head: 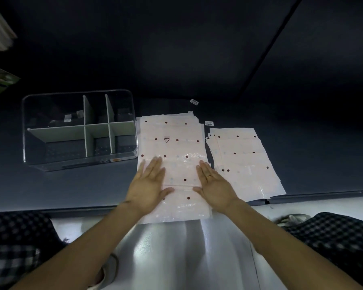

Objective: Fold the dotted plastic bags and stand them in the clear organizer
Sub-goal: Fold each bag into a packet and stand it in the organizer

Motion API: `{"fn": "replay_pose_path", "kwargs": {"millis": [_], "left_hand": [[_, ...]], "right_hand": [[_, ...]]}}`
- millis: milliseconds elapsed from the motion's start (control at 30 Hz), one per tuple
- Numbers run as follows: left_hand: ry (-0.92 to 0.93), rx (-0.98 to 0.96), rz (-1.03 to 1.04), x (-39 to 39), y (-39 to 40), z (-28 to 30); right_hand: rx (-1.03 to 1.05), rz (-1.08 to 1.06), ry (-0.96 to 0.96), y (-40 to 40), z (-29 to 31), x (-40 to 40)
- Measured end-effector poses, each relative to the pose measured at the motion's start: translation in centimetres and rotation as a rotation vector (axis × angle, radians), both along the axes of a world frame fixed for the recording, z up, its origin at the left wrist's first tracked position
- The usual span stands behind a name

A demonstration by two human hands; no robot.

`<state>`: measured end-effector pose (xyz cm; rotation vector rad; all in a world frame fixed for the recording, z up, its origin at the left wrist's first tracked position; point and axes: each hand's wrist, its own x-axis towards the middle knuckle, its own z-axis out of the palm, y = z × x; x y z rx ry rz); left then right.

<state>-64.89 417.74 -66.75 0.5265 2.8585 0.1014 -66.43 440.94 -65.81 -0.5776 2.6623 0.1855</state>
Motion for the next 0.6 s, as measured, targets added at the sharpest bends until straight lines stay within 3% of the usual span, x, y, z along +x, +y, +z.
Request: {"fn": "replay_pose_path", "kwargs": {"millis": [133,233,400,433,500,600], "left_hand": [[-0.071,0.077,-0.136,0.6,2.8,-0.3],[-0.022,0.045,-0.096,0.9,3.3,-0.6],[0.107,0.091,0.009,0.0,4.4,1.6],[0.159,0.051,0.013,-0.4,4.6,2.5],[0.090,0.033,0.069,-1.1,4.6,4.1],[-0.100,0.206,0.158,-2.0,4.3,6.4]], "right_hand": [[0.044,0.077,0.031,-0.3,0.7,-0.2],[0.093,0.133,0.052,-0.4,1.7,-0.6],[0.005,0.116,0.059,0.1,4.8,-3.0],[-0.040,0.091,0.064,0.1,5.7,-3.5],[-0.171,0.014,0.051,0.0,7.5,-4.2],[-0.538,-0.164,-0.004,-0.3,10.4,-4.9]]}}
